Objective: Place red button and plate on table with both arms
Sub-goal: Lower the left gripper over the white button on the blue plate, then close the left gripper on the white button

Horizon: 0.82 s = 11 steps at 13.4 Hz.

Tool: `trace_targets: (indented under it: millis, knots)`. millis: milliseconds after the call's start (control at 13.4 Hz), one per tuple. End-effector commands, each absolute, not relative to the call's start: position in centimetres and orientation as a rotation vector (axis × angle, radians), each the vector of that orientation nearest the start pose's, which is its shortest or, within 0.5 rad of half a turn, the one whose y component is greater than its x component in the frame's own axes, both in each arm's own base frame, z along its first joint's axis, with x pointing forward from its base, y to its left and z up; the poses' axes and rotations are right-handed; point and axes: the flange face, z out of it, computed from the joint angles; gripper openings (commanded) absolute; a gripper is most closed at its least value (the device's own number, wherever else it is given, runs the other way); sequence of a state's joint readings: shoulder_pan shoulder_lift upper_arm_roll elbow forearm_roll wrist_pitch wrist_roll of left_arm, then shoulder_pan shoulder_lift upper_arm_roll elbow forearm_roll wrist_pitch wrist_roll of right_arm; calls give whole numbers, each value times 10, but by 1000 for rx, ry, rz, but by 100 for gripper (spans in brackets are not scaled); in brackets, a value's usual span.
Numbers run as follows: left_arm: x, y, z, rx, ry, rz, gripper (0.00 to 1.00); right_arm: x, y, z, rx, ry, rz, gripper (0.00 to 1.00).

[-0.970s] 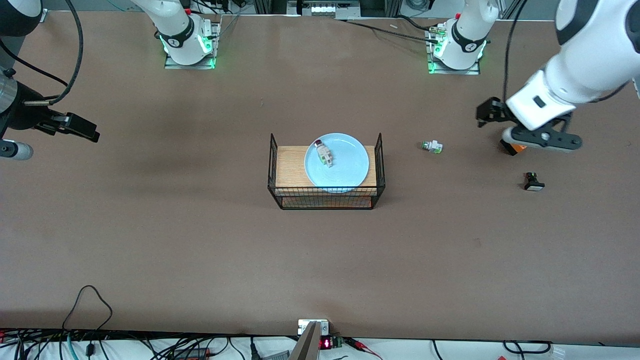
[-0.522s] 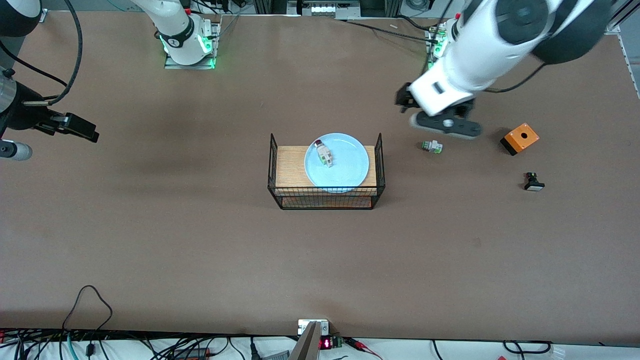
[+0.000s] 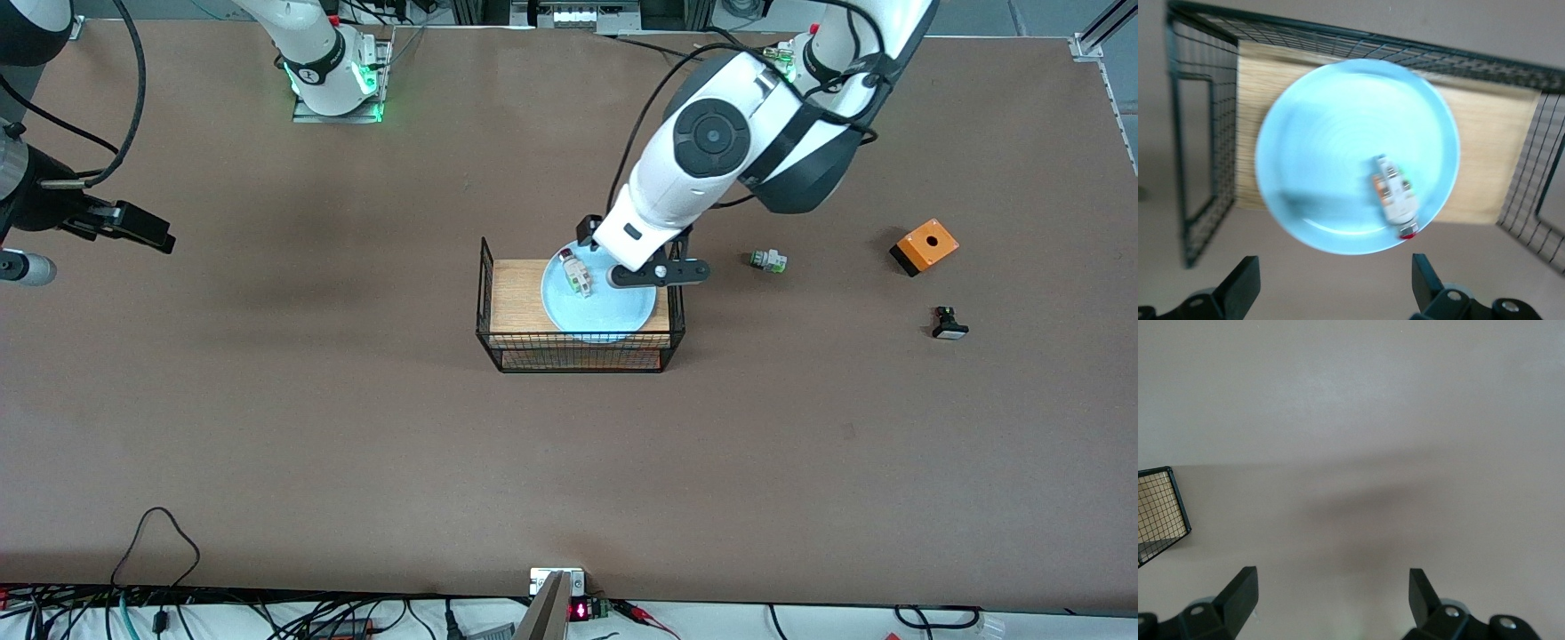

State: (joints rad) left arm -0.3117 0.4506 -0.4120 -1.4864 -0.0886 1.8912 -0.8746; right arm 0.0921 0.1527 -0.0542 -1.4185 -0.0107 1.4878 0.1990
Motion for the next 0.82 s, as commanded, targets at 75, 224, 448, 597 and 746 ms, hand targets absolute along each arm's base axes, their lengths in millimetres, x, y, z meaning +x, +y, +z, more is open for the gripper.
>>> trace_targets:
  millis: [75,224,448,597,746]
  knots:
    - [559,-438,412,-3331,-601,347,100,596,22,605,-3165,276,113,100]
    - [559,-456,401,-3390,-685,293,100,596,23,605,-3165,274,113,100]
    - [563,-461,376,-3399,-682,305,100,596,23,605,-3165,274,113,100]
    - [558,-467,368,-3394,-662,321,100,596,21,605,-3164,278,113,100]
    - [549,-463,357,-3349,-637,369,100,596,22,605,-3165,278,115,100]
